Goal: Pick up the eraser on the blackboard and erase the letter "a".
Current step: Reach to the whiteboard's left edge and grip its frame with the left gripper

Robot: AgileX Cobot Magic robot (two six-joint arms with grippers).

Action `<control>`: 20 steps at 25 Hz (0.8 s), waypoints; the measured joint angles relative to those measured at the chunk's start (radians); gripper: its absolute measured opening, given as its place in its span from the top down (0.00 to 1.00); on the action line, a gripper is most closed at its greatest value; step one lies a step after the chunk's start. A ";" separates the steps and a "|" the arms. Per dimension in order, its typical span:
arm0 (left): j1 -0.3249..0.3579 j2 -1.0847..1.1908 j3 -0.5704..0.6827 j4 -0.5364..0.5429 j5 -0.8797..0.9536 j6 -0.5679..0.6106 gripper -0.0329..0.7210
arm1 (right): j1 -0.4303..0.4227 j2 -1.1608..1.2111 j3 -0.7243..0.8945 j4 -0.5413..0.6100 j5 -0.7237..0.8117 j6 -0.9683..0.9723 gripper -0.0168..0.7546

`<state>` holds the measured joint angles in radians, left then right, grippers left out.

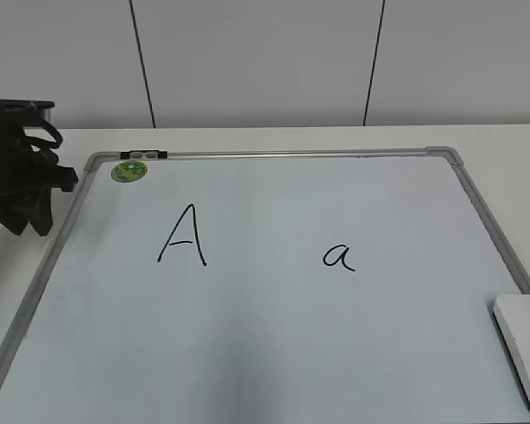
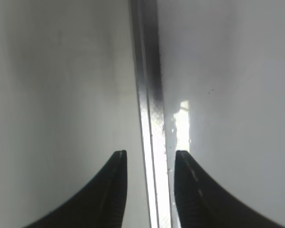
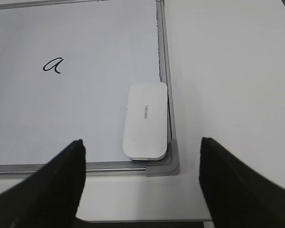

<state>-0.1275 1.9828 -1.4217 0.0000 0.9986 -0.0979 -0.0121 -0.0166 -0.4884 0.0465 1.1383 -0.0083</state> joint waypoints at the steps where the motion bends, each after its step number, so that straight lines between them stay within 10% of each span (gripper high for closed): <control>1: 0.000 0.021 -0.008 0.000 0.000 0.000 0.63 | 0.000 0.000 0.000 0.000 0.000 0.000 0.26; 20: 0.038 0.100 -0.043 0.007 -0.044 -0.022 0.63 | 0.000 0.000 0.000 0.000 0.000 0.000 0.26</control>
<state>-0.0893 2.0827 -1.4648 0.0070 0.9544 -0.1198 -0.0121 -0.0166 -0.4884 0.0465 1.1383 -0.0083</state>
